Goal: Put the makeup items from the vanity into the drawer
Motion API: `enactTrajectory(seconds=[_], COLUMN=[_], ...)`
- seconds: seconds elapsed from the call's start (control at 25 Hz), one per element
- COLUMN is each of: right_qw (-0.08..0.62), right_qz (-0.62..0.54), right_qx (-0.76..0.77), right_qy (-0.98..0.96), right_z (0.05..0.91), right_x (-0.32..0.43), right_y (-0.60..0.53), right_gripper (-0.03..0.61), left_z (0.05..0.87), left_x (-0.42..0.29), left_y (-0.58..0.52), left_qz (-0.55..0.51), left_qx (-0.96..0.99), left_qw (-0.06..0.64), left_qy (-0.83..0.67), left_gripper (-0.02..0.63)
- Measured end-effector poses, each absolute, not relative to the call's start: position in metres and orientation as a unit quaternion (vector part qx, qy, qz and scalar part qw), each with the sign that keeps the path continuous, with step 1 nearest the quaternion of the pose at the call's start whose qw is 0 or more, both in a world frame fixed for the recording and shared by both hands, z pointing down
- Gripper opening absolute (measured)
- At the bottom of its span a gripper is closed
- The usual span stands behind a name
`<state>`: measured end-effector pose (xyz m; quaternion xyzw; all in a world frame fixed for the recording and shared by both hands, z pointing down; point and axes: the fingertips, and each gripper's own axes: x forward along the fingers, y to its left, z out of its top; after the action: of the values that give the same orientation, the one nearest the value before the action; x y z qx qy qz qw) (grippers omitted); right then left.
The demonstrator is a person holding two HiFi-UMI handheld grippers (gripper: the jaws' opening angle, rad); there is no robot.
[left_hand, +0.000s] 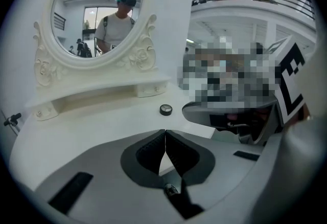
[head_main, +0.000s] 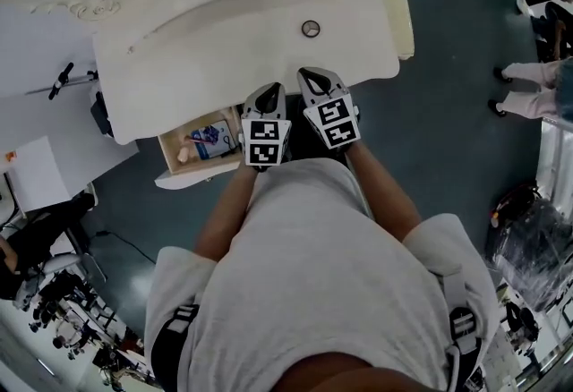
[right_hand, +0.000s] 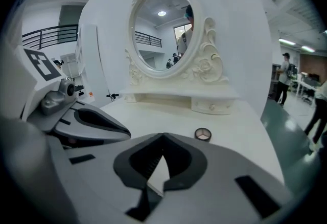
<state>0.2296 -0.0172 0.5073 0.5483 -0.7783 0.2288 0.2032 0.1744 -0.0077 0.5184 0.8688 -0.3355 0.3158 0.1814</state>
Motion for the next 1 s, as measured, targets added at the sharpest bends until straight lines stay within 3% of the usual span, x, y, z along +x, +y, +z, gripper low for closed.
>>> enactTrajectory(seconds=[0.4, 0.64, 1.0], right_qw=[0.164, 0.16, 0.145], right_qz=[0.251, 0.271, 0.283], right_qx=[0.597, 0.612, 0.628], right_qy=[-0.744, -0.725, -0.71], right_z=[0.509, 0.515, 0.519], right_x=[0.298, 0.326, 0.349], right_y=[-0.006, 0.006, -0.006], right_gripper=[0.015, 0.015, 0.015], left_z=[0.522, 0.529, 0.54], left_x=[0.23, 0.255, 0.287], left_y=[-0.014, -0.038, -0.068], left_qz=[0.344, 0.375, 0.381], left_qx=[0.879, 0.877, 0.882], left_qw=[0.136, 0.061, 0.054], left_qy=[-0.3, -0.295, -0.271], left_gripper=[0.008, 0.006, 0.008])
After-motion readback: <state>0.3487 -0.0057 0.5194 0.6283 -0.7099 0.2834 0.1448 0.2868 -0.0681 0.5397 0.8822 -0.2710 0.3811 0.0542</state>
